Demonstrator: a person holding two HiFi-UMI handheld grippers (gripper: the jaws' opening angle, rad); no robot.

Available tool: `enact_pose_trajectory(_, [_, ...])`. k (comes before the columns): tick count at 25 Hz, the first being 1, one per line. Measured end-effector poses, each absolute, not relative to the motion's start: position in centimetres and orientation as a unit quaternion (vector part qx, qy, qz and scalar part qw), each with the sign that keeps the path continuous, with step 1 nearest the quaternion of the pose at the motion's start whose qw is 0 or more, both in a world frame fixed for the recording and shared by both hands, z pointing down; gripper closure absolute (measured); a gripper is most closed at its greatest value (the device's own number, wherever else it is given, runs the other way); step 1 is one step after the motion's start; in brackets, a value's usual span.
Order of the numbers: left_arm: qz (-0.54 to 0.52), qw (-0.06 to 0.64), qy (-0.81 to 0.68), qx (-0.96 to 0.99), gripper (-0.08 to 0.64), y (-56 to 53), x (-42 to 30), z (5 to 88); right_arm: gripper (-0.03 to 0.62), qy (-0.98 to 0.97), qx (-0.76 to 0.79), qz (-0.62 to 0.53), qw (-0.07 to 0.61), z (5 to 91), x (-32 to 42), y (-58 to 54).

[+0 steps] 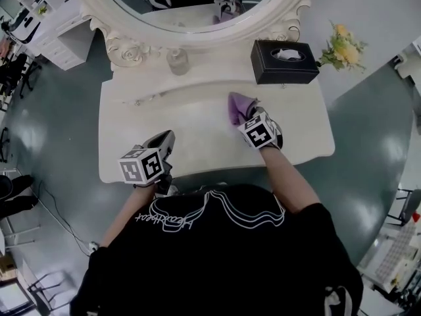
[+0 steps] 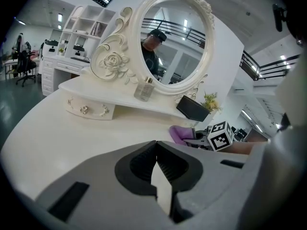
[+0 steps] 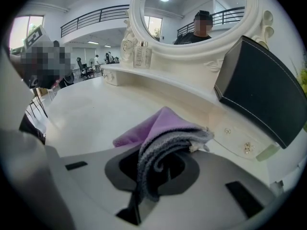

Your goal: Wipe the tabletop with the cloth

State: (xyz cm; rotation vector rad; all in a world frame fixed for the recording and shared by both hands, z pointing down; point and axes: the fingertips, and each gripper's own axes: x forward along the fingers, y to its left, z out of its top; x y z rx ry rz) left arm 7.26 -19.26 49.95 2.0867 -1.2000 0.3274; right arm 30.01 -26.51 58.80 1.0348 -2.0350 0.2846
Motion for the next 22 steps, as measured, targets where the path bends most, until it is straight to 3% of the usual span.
enact_pose_trajectory(22, [0.117,0.356,-0.435,0.819,0.555,-19.7,17.3,50.7,0.546,-0.774,0.461,0.128,0.416,58.9,43.4,-26.2])
